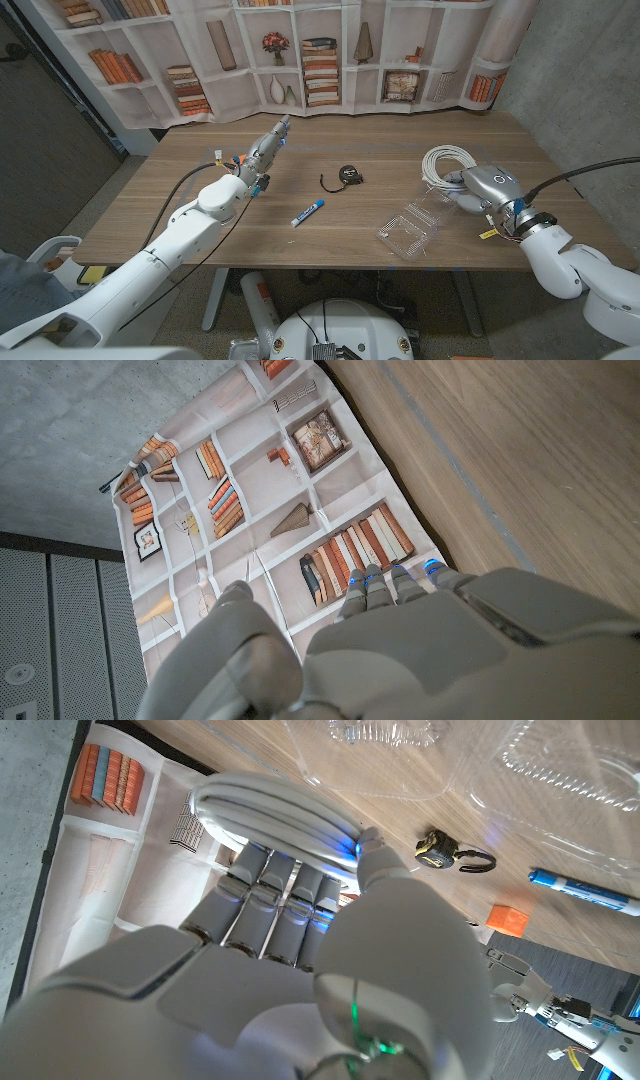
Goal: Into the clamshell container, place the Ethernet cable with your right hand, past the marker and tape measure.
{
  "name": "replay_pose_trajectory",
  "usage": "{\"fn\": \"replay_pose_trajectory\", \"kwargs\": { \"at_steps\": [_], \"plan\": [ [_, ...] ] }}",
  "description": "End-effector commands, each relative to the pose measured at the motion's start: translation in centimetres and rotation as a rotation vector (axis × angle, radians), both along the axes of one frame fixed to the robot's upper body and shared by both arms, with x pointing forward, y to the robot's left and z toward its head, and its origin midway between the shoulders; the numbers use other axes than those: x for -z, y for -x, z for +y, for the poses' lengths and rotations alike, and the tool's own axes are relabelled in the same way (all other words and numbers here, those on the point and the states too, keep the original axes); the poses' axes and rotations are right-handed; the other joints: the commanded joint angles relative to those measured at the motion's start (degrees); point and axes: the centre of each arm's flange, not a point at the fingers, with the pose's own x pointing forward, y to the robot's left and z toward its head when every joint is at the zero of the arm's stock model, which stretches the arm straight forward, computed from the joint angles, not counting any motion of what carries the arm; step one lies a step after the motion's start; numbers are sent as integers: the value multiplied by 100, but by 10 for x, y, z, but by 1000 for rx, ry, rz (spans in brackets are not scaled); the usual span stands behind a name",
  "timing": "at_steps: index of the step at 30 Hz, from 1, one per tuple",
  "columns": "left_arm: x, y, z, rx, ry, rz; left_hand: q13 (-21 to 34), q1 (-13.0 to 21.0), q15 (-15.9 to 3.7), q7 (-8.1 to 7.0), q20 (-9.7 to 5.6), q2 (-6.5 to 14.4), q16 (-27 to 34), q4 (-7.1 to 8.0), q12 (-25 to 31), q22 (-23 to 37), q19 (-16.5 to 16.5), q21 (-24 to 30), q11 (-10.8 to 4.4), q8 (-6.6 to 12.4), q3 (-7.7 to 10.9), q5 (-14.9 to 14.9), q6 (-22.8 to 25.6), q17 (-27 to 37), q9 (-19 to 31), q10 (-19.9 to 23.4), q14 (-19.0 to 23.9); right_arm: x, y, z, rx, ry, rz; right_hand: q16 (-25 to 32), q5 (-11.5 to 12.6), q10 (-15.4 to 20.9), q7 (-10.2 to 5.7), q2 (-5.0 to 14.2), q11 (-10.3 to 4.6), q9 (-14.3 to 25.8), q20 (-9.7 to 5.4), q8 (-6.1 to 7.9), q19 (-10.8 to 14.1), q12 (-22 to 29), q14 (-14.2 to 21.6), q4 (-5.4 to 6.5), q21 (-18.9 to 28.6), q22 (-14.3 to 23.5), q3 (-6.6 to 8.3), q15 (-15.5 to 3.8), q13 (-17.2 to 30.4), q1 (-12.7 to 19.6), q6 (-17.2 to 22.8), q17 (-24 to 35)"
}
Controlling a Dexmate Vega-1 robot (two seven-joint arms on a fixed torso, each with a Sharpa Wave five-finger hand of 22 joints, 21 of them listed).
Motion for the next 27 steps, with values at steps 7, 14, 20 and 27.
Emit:
{"fn": "replay_pose_trajectory", "kwargs": {
  "at_steps": [7,14,20,27],
  "plan": [
    [1,0,2,-7,-2,6,32,18,16,15,44,30,-5,15,22,10,-319,22,6,10,-33,45,17,24,19,2,4,15,-6,2,21,61,34,-17,47,318,-606,497,-267,17,-739,13,-43,0,56,16,69,16,-41,-719,23,554,685,11],
    [2,1,4,-10,1,3,32,21,9,16,45,34,-5,16,24,10,-319,23,-4,11,-40,44,19,24,19,7,2,18,-7,4,32,82,53,-21,46,324,-607,506,-268,17,-737,8,-48,-1,62,30,80,17,-52,-717,26,542,693,14],
    [4,0,4,-6,2,5,32,25,12,18,48,38,-5,15,24,10,-319,23,6,11,-47,44,20,24,19,6,3,21,-9,9,28,90,65,-25,46,321,-607,510,-270,18,-737,0,-53,-6,66,36,89,17,-61,-718,29,537,688,16],
    [6,-1,4,-8,5,10,32,28,11,14,45,42,-5,16,23,10,-317,25,9,9,-54,43,14,24,19,4,1,25,-13,12,22,85,84,-38,45,318,-596,512,-260,18,-737,-11,-60,-16,62,49,104,18,-78,-715,27,522,687,16]
  ]
}}
